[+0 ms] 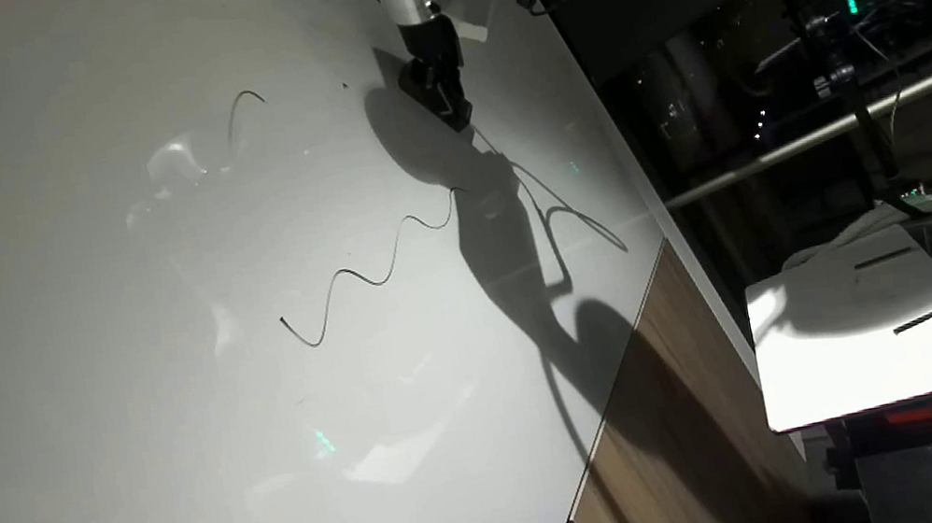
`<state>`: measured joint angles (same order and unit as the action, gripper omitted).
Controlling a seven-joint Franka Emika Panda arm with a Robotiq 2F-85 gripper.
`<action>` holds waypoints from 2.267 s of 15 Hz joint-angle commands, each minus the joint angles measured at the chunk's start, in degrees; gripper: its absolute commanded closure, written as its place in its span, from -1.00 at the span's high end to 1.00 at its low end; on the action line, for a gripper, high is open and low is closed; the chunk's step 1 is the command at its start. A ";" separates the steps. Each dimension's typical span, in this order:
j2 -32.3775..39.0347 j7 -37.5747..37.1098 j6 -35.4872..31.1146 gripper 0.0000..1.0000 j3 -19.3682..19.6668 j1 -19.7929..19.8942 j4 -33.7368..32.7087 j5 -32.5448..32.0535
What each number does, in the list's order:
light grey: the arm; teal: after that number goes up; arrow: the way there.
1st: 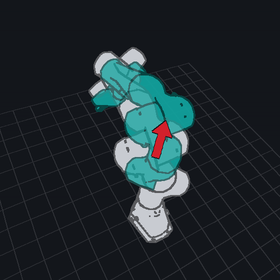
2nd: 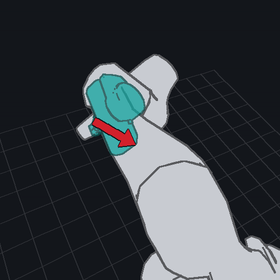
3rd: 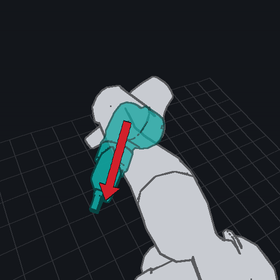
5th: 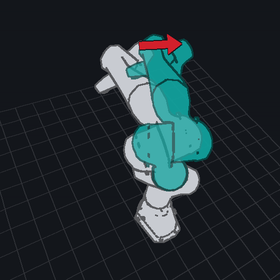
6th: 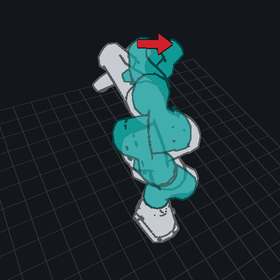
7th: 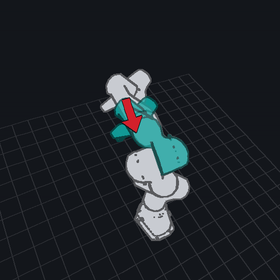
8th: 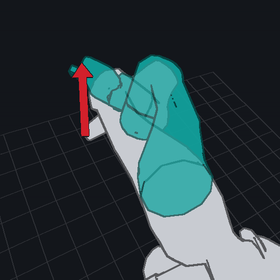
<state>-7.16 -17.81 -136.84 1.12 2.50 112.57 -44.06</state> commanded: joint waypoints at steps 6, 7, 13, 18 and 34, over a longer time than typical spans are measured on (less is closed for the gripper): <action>2.91 -1.22 0.01 -0.42 -5.34 -3.27 -1.82 0.00; 3.09 -1.19 0.72 -0.42 -6.19 -3.91 -2.22 -0.03; 4.50 -0.26 5.22 -0.42 -9.92 -7.31 -6.35 -0.88; 3.18 4.99 9.96 -0.42 -9.01 -7.39 -11.05 -0.66; 7.40 7.88 17.59 -0.42 -12.05 -9.71 -19.14 -1.69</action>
<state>-5.23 -6.91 -118.10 -8.25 -4.45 95.83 -44.42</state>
